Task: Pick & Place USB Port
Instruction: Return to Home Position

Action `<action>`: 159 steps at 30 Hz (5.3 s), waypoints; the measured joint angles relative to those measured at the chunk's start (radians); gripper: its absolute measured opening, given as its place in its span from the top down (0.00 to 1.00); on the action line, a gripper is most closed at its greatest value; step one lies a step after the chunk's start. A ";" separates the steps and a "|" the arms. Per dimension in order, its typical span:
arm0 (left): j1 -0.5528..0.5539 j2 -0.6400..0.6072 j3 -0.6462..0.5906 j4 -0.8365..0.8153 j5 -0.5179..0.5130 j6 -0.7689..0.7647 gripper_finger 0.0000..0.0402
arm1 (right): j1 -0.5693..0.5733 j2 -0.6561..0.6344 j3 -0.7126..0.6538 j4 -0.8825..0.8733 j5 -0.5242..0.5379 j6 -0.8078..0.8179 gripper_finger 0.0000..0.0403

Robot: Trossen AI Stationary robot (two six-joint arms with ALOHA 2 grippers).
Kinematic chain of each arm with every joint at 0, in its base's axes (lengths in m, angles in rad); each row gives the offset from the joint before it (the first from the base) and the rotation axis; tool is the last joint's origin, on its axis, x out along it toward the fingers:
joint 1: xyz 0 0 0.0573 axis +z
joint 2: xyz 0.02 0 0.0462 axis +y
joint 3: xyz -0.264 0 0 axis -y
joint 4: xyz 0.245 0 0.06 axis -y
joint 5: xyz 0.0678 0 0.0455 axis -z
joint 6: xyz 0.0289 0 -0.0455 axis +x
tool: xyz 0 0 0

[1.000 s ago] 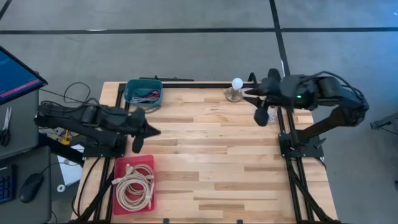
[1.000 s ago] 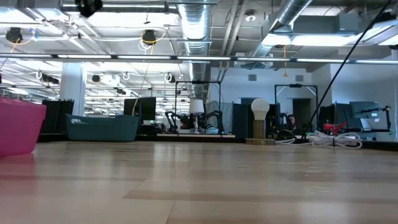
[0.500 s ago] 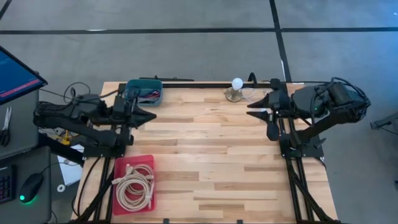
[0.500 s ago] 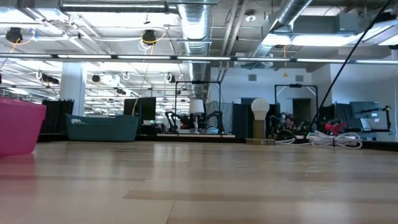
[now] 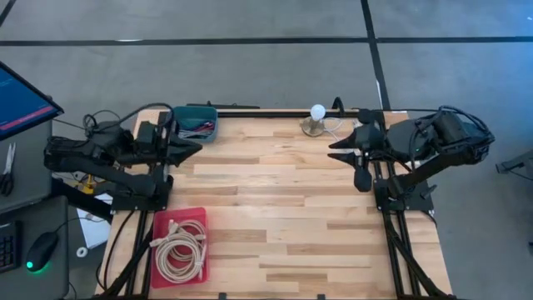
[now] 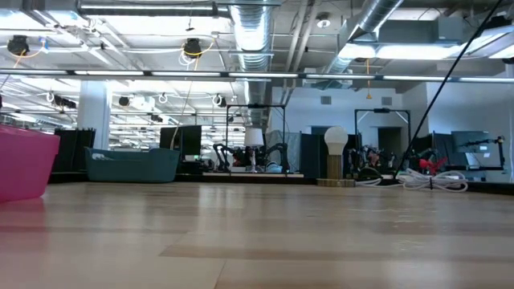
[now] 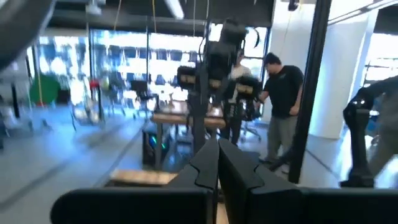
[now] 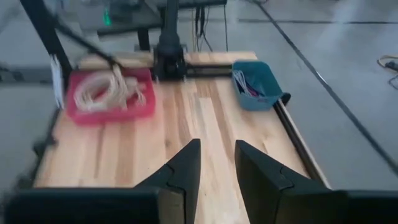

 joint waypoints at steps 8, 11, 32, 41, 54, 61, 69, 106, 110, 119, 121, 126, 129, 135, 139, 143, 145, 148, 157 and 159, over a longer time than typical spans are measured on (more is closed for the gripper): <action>0.000 0.006 0.000 0.015 0.000 0.064 0.97 | -0.002 -0.010 -0.002 -0.032 0.000 0.011 0.77; 0.000 0.016 -0.001 0.026 0.000 0.063 0.97 | -0.004 -0.023 -0.002 -0.029 0.001 0.011 0.77; 0.000 -0.121 -0.027 -0.009 0.001 0.095 0.96 | -0.007 -0.129 -0.057 0.077 -0.004 -0.068 0.77; 0.000 -0.268 -0.180 0.023 0.001 0.093 0.97 | -0.025 -0.409 -0.499 0.443 -0.064 -0.073 0.77; 0.000 -0.397 -0.326 0.037 0.002 0.147 0.97 | -0.042 -0.776 -0.935 0.712 -0.109 -0.052 0.77; 0.000 -0.483 -0.389 0.045 0.003 0.147 0.96 | -0.041 -0.869 -1.038 0.758 -0.110 -0.038 0.77; 0.000 -0.588 -0.463 0.042 0.001 0.146 0.97 | -0.042 -0.935 -1.069 0.762 -0.105 -0.061 0.77; 0.204 -0.524 -0.604 0.376 -0.048 0.048 0.97 | -0.040 -1.214 -1.159 0.743 -0.337 -0.145 0.77; 0.237 -0.485 -0.602 0.380 0.067 0.009 0.97 | -0.040 -1.209 -1.158 0.749 -0.338 -0.139 0.77; 0.211 -0.411 -0.603 0.375 0.162 -0.066 0.97 | -0.042 -1.129 -1.203 0.781 -0.247 -0.029 0.77; 0.196 -0.410 -0.603 0.375 0.162 -0.069 0.97 | -0.042 -1.097 -1.203 0.815 -0.250 -0.027 0.77; 0.129 -0.411 -0.603 0.376 0.162 -0.060 0.97 | -0.042 -1.034 -1.203 0.899 -0.249 -0.081 0.77; 0.081 -0.411 -0.603 0.376 0.162 -0.038 0.97 | -0.042 -1.026 -1.204 0.905 -0.209 -0.085 0.77; 0.047 -0.414 -0.603 0.374 0.153 0.012 0.97 | -0.042 -1.048 -1.204 0.880 -0.206 -0.099 0.77; 0.048 -0.414 -0.603 0.360 0.151 0.017 0.97 | -0.042 -1.075 -1.204 0.859 -0.206 -0.121 0.77; 0.048 -0.414 -0.603 0.357 0.151 0.017 0.97 | -0.042 -1.113 -1.213 0.842 -0.206 -0.121 0.77; 0.048 -0.422 -0.603 0.355 0.151 0.023 0.97 | -0.042 -1.141 -1.233 0.844 -0.206 -0.121 0.77; 0.048 -0.441 -0.603 0.355 0.151 0.033 0.97 | -0.042 -1.203 -1.284 0.858 -0.206 -0.121 0.77; 0.048 -0.482 -0.604 0.336 0.151 0.039 0.97 | -0.042 -1.225 -1.350 0.886 -0.173 -0.113 0.77; 0.048 -0.485 -0.604 0.332 0.150 0.038 0.97 | -0.042 -1.225 -1.350 0.892 -0.172 -0.117 0.77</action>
